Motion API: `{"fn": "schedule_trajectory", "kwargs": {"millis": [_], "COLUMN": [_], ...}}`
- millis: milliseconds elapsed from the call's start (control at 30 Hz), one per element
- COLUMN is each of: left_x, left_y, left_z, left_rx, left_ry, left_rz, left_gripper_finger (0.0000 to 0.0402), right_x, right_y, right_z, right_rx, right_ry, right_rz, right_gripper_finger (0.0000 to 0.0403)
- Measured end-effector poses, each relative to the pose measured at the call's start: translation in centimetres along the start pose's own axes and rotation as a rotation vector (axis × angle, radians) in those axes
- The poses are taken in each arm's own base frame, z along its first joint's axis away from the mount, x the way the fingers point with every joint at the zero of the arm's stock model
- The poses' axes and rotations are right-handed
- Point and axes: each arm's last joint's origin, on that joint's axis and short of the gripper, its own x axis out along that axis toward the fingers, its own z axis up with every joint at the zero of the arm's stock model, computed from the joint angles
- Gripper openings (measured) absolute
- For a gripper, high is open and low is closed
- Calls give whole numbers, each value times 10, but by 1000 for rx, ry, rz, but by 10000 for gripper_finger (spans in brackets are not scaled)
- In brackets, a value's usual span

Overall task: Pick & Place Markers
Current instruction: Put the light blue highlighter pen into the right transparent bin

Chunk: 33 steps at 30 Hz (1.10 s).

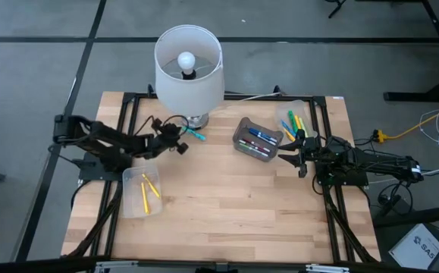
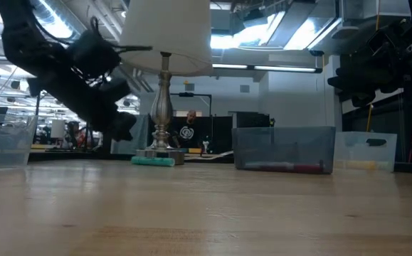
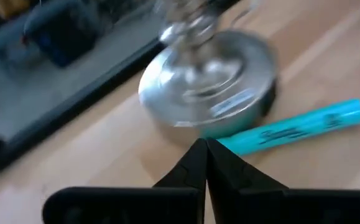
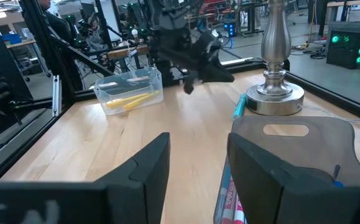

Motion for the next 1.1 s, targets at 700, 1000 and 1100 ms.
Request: {"fn": "schedule_trajectory", "kwargs": {"millis": [700, 1000, 1100], "left_x": [24, 40, 47], "left_y": [17, 4, 2], "left_z": [-7, -1, -4], "left_rx": [-202, -240, -224], "left_ry": [109, 80, 117], "left_rz": [7, 94, 80], "left_gripper_finger": [2, 2, 2], "right_x": [0, 0, 0], "right_y": [0, 0, 0], "right_z": [0, 0, 0], "right_rx": [0, 0, 0], "right_ry": [0, 0, 0], "right_rz": [0, 0, 0], "right_gripper_finger": [160, 160, 160]}}
